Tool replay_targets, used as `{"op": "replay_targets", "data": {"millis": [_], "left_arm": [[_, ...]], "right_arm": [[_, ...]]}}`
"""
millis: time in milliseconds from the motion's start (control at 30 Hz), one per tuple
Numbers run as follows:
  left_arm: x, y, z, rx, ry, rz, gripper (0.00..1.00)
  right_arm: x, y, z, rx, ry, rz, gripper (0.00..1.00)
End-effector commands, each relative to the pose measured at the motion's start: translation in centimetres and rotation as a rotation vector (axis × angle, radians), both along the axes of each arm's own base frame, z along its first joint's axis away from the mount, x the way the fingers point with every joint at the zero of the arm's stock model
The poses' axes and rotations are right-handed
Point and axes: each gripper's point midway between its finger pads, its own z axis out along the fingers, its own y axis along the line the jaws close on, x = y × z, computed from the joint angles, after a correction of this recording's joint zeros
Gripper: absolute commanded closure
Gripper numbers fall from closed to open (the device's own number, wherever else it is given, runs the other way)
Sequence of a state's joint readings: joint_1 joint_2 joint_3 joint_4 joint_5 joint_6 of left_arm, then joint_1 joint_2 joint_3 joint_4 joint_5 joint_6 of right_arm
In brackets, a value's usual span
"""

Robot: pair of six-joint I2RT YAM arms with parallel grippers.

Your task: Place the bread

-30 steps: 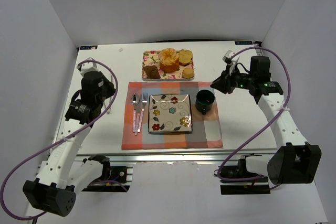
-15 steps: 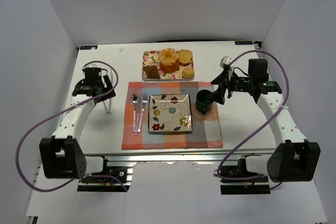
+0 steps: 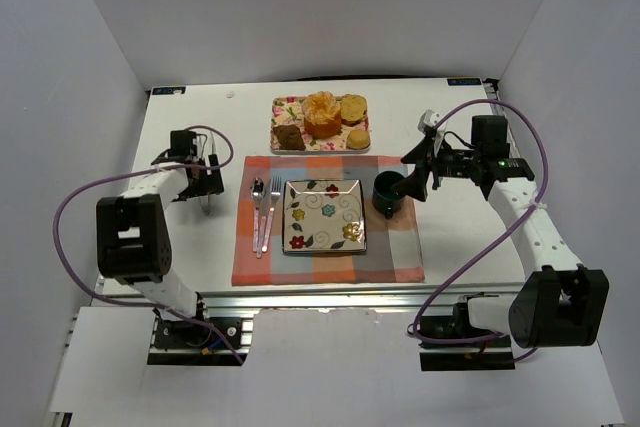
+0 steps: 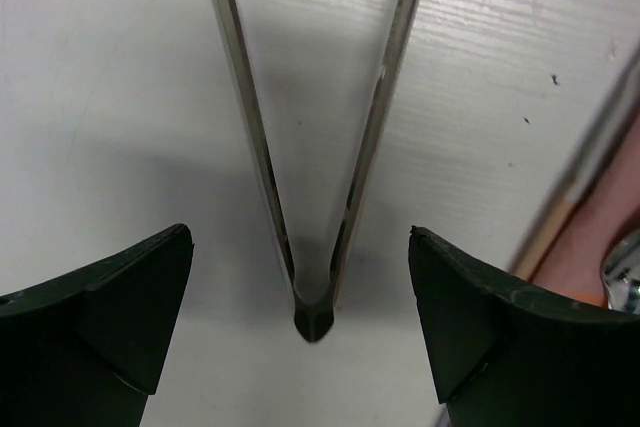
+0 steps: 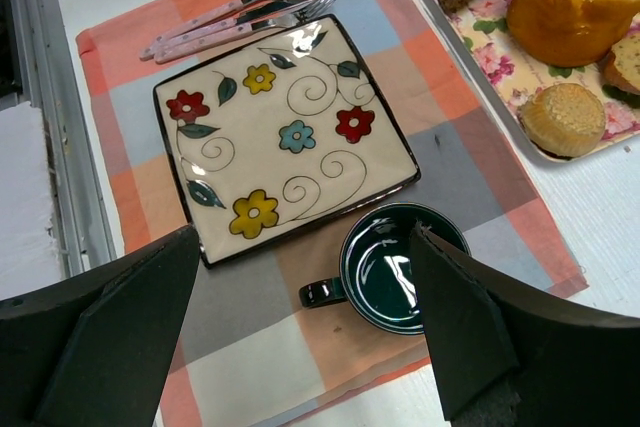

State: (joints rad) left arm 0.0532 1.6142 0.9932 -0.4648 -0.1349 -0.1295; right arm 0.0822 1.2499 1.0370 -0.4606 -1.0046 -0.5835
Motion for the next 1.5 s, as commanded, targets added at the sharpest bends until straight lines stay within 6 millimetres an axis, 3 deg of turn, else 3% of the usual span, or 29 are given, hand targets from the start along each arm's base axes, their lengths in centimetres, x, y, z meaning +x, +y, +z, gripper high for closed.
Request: {"op": "replay_targets", "data": {"millis": [0,300,467,600,733,800,967,1067,1100,1167,1233,1333,1400,1467], "left_arm": [[2.6,0.3,0.1,-0.010,-0.049,-0.040,0.03],[5.5,-0.2,-1.2,-0.043,-0.070,-0.052,0.07],[5.9,-0.2,-2.2,-0.050,-0.054,-0.045,0.12],[5.1,-0.6,-3.2,-0.075,-0.034,-0.041,0.26],[4.9,-0.3,-3.0,-0.066,-0.058,-0.018,0.33],[4.9,-0.1,-2.2,-0.065,-0.087,-0.003,0.44],[5.7,-0.3,1.4,-0.075,-0.183,0.010,0.80],[6.5,-0.9,5.0,-0.113,-0.261,0.009,0.87],[6.9,-2.2,7.2,-0.176,-0.317,-0.009,0.87],[7.2,-3.6,9.8,-0.247,-0.386,-0.022,0.84],[7.0,-6.3,13.2,-0.360,-0.462,-0.051,0.74],[6.6,-10.3,16.5,-0.533,-0.538,-0.091,0.59],[5.8,-14.0,17.7,-0.623,-0.542,-0.130,0.53],[5.3,-16.0,18.9,-0.660,-0.562,-0.161,0.49]], "right_arm": [[0.4,0.0,1.0,0.013,-0.060,-0.003,0.11],[0.8,0.0,0.9,0.013,-0.055,-0.015,0.11],[1.1,-0.1,0.8,0.014,-0.050,-0.025,0.11],[1.4,-0.2,0.9,0.009,-0.054,-0.036,0.11],[1.5,-0.4,1.0,0.006,-0.057,-0.041,0.11],[1.6,-0.5,1.1,0.005,-0.061,-0.045,0.11],[1.4,-0.6,1.1,0.008,-0.062,-0.045,0.10],[1.2,-0.6,1.2,0.012,-0.065,-0.042,0.11],[1.1,-0.6,1.3,0.014,-0.068,-0.040,0.11],[1.1,-0.6,1.3,0.016,-0.065,-0.041,0.11],[1.0,-0.5,1.5,0.023,-0.067,-0.038,0.11],[1.0,-0.4,1.7,0.034,-0.065,-0.033,0.11],[0.9,-0.3,1.8,0.041,-0.061,-0.027,0.11],[0.8,-0.3,2.0,0.045,-0.061,-0.023,0.11]]}}
